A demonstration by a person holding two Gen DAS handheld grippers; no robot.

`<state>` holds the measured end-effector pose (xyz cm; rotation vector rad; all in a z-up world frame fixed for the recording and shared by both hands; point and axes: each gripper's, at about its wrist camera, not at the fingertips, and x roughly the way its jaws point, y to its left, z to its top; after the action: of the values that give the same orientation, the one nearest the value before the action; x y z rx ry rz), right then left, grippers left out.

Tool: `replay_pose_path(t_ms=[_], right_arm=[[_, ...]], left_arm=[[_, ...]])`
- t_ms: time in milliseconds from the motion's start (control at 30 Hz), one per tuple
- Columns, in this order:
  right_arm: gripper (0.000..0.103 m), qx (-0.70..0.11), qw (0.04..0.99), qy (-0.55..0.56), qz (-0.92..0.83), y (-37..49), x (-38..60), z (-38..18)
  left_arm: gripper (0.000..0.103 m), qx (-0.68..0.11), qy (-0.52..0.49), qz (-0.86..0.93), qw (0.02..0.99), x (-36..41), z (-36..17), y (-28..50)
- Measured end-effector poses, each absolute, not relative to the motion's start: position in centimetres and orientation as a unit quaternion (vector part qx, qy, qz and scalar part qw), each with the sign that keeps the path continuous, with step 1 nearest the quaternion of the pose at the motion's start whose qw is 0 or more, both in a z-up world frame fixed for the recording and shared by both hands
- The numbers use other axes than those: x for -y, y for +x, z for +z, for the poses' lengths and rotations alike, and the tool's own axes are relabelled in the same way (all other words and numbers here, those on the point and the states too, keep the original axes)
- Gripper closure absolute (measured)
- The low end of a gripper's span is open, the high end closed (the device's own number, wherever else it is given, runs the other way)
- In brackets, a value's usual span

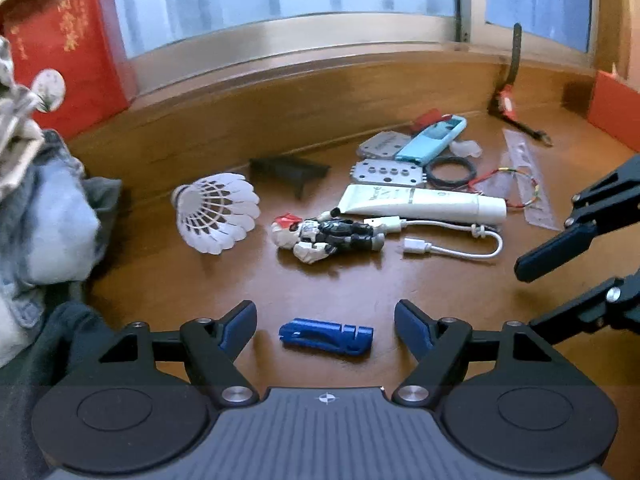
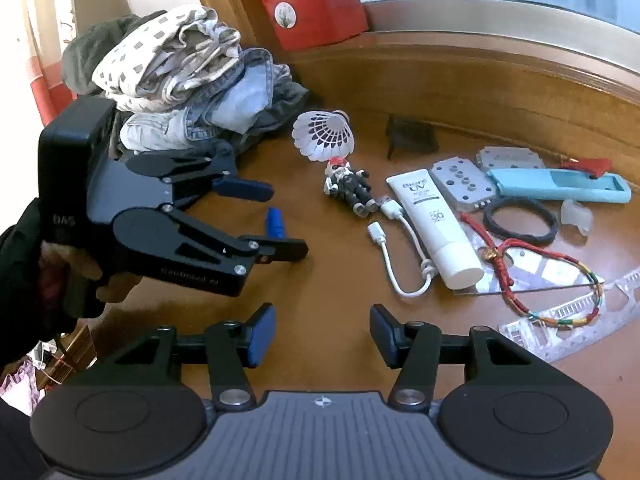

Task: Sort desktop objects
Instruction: 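Grasp the blue USB stick with the left tool, then grasp the white Biore UV sunscreen tube with the right tool while the left tool holds the blue stick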

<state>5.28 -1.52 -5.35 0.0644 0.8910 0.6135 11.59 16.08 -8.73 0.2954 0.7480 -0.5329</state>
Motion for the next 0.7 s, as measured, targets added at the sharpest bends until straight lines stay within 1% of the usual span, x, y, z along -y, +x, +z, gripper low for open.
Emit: replay_pose_path(t_ms=[100,167,200,233,367,700], right_arm=[[0.048,-0.423,0.861,0.035,0.281,5.1,1.5,-5.4],[0.048,-0.425,0.863,0.040,0.270,5.0,1.6,-5.5],[0.048,-0.425,0.865,0.043,0.264,5.0,1.6,-5.5],[0.048,-0.425,0.866,0.045,0.260,5.1,1.7,-5.6],[0.048,-0.424,0.871,0.053,0.244,5.3,1.9,-5.9],[0.050,-0.405,0.902,0.037,0.146,6.3,2.4,-6.4]], left_arm=[[0.041,-0.365,0.122,-0.272,0.882,-16.4,-8.8,11.6],[0.046,-0.363,0.117,-0.275,0.883,-16.4,-8.9,11.3],[0.051,-0.362,0.115,-0.274,0.883,-16.4,-8.9,11.2],[0.052,-0.362,0.113,-0.274,0.884,-16.4,-8.8,11.0],[0.053,-0.362,0.100,-0.263,0.889,-16.3,-8.8,10.6],[0.053,-0.371,-0.015,-0.165,0.914,-17.5,-7.9,10.5]])
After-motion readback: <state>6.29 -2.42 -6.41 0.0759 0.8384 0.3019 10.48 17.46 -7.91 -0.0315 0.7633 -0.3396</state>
